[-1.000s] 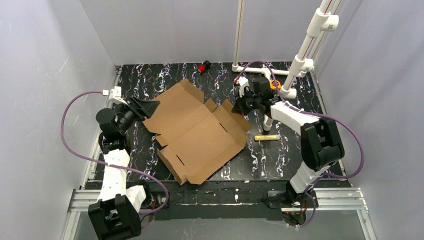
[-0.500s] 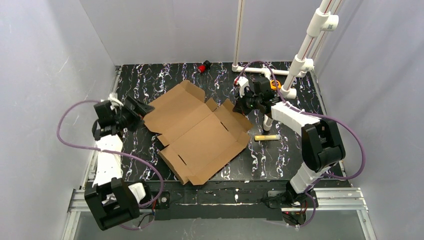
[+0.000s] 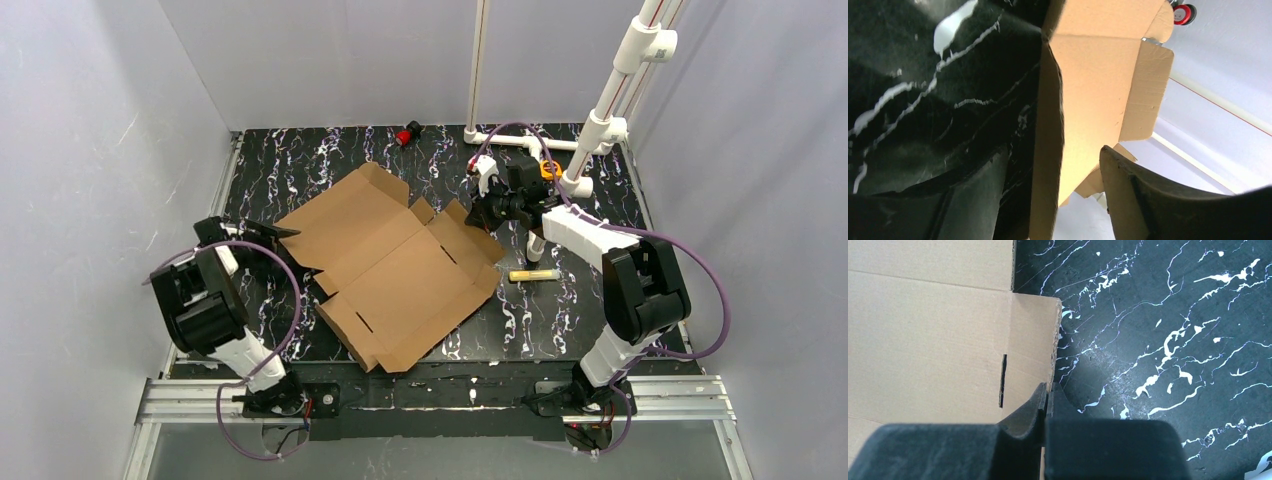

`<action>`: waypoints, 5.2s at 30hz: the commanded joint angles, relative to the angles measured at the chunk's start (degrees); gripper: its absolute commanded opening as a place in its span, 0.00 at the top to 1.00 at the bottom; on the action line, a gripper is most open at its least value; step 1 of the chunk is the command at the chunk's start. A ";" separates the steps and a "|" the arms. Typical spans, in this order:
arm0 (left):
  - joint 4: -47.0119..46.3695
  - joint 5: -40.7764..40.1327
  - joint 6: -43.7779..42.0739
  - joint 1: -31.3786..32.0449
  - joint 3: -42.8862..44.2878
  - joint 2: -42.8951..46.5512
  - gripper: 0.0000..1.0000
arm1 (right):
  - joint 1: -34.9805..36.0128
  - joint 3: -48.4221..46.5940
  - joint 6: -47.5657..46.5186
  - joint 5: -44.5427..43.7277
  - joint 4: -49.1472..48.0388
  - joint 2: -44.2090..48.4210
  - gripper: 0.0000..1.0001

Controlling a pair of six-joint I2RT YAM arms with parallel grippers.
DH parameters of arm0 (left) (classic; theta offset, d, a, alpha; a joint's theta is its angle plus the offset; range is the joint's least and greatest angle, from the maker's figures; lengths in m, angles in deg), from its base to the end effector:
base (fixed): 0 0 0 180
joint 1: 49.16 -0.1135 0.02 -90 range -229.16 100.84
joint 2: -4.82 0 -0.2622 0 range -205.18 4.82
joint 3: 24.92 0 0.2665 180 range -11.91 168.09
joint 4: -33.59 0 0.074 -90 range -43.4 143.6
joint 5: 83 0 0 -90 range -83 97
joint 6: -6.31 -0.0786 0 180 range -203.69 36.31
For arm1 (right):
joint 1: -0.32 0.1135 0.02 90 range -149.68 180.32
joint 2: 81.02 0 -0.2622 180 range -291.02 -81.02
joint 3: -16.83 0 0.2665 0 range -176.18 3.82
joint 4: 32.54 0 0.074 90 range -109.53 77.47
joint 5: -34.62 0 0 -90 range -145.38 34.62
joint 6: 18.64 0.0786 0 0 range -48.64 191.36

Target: Fold the paper box

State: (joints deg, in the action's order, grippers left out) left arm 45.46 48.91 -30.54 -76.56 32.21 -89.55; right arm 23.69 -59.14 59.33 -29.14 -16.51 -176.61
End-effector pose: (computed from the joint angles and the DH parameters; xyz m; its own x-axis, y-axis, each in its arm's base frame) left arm 0.3250 0.1093 0.1135 -0.4391 -0.8984 0.0115 -0.5096 0.2385 -0.8267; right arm 0.3662 0.1961 0.2007 -0.3804 -0.3680 -0.8485 -0.7820 0.6177 0.0827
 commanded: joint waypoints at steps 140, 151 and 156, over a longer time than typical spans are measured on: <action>-38.76 9.85 -41.39 20.00 -12.30 47.01 1.00 | 11.43 -8.55 -16.35 -1.78 2.09 -2.14 0.99; -38.75 10.84 -40.89 20.28 -2.94 44.31 1.00 | 12.26 -11.69 -13.49 -5.30 -4.07 -1.40 0.99; -38.75 12.32 -40.57 20.41 3.09 41.53 1.00 | 12.07 -11.89 -7.71 -6.32 -13.22 -3.11 0.99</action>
State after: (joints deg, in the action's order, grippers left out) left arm 11.16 59.99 -70.87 -56.51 28.91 -47.58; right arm 35.56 -69.52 46.87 -35.70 -21.86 -180.22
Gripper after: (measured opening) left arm 0.021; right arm 0.042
